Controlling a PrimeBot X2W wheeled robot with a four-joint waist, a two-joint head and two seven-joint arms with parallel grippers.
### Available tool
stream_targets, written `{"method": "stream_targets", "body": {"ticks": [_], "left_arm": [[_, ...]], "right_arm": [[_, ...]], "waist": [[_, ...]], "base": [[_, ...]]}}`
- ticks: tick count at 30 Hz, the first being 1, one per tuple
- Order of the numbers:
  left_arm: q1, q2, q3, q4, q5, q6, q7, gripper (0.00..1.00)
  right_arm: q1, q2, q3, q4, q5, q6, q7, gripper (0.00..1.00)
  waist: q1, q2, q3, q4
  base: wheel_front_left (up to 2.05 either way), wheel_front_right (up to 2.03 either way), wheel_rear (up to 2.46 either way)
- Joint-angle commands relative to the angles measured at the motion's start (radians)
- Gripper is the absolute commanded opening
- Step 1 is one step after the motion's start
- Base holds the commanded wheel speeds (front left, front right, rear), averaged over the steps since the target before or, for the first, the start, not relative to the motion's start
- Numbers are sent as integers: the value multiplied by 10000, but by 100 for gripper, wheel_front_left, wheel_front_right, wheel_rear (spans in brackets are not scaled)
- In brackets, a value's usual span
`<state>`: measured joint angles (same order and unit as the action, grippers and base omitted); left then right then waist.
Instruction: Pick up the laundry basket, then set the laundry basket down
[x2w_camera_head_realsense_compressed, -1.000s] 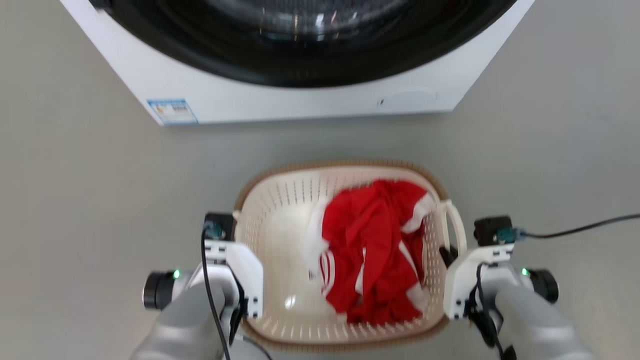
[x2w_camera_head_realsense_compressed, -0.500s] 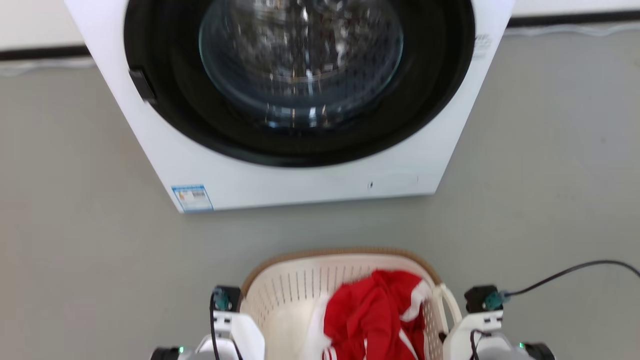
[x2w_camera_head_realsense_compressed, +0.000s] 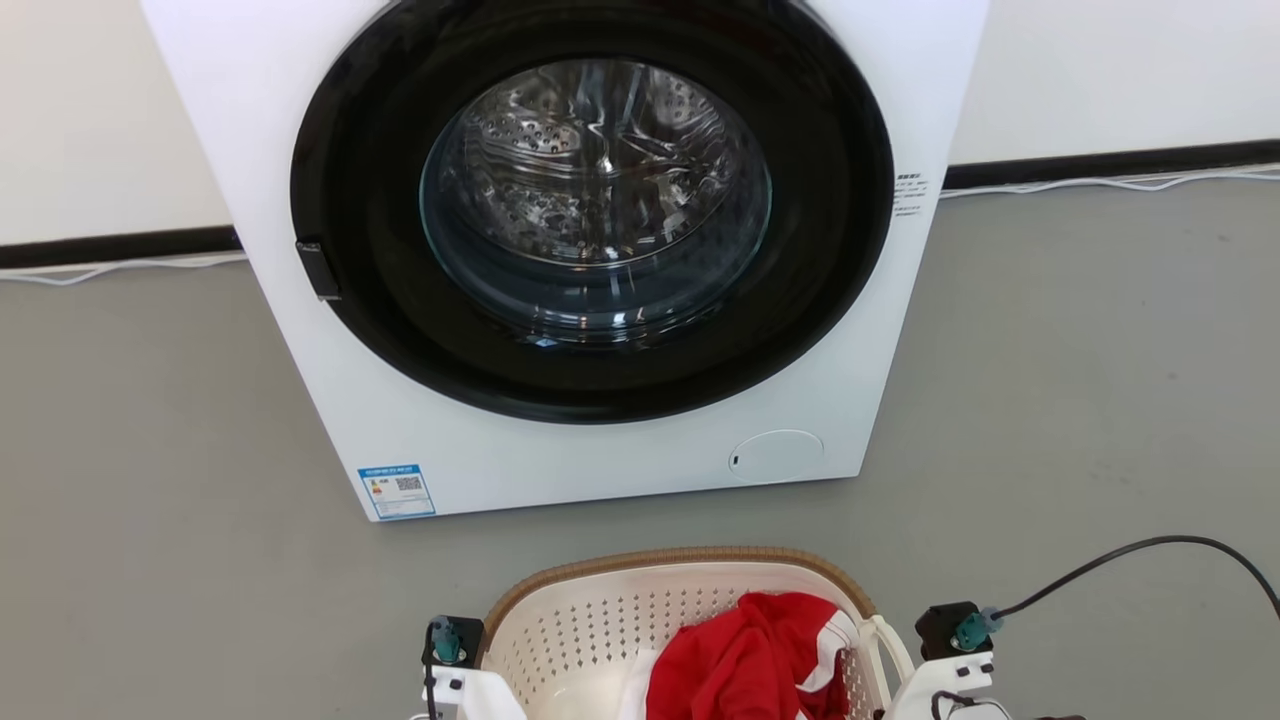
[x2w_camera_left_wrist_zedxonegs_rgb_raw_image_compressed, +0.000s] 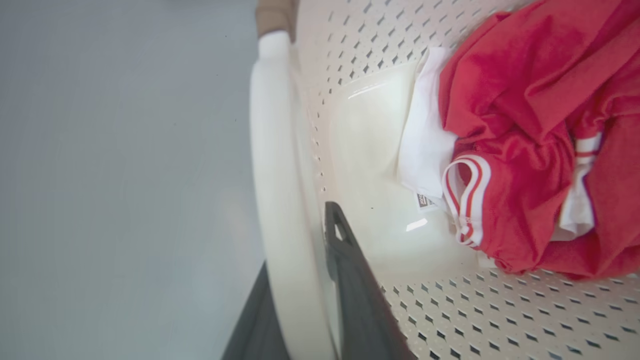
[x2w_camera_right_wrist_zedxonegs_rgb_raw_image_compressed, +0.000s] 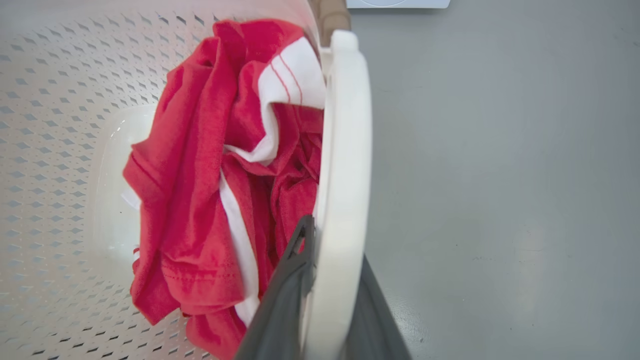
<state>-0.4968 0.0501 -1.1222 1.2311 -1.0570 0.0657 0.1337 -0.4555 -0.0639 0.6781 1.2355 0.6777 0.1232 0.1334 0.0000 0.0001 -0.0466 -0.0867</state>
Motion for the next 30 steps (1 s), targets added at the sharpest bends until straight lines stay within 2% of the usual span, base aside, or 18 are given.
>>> {"method": "stream_targets", "body": {"ticks": [1, 12, 30], "left_arm": [[-130, 1, 42, -229, -10, -148, 52, 0], [-50, 1, -207, -331, -165, -167, 296, 0], [-134, 1, -465, -301, -343, -195, 187, 0]], "right_arm": [[-185, 137, 263, -323, 52, 75, 15, 0], [-163, 137, 682, -385, 330, 75, 326, 0], [-310, 137, 1030, -339, 716, 75, 251, 0]], "waist": [[1, -1, -69, -54], [1, -1, -227, -233], [0, -1, -84, -418]], "base": [[0, 0, 0], [0, 0, 0], [0, 0, 0]]}}
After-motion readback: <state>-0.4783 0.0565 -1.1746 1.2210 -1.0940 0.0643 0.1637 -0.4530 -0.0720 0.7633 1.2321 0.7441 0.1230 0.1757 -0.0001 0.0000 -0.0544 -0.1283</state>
